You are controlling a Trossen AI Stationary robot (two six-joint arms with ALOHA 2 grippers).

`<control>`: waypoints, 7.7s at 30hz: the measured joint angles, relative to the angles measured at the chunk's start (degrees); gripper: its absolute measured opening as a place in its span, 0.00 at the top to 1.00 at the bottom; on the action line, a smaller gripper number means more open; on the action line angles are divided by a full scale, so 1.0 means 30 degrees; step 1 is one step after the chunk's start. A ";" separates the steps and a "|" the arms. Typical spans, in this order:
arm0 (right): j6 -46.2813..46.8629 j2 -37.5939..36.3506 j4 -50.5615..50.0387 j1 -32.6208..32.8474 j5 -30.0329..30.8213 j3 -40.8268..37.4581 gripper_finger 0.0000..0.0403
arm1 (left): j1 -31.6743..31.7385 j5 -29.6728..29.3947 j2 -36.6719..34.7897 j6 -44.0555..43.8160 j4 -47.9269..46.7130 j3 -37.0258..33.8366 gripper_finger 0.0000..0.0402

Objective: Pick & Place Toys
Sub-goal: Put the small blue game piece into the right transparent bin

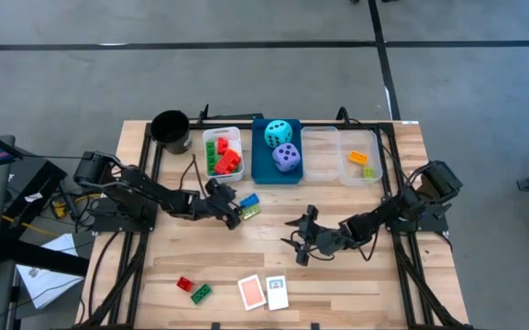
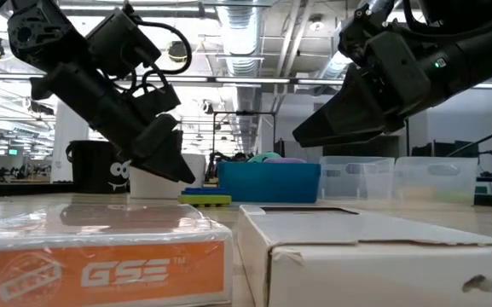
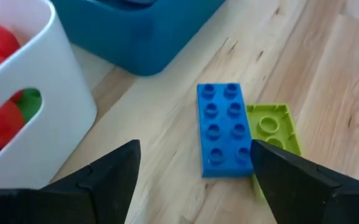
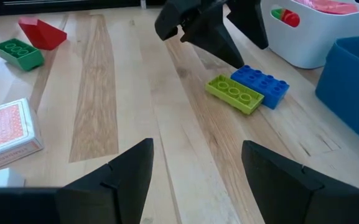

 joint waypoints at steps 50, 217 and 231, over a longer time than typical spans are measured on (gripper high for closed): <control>0.0357 -0.0007 -0.0004 0.0007 0.0000 0.0004 0.41 | 0.0149 -0.0823 0.3242 -0.0773 0.3290 0.0124 0.26; -0.5716 -0.2184 -0.4154 0.1800 0.2708 0.1086 0.72 | -0.0960 1.1923 0.3191 -0.1300 0.6052 0.2463 0.36; -0.3461 -0.4583 -0.6850 0.1792 0.5269 0.1093 0.72 | -0.0707 1.0038 0.2709 -0.2516 0.0231 0.2404 0.45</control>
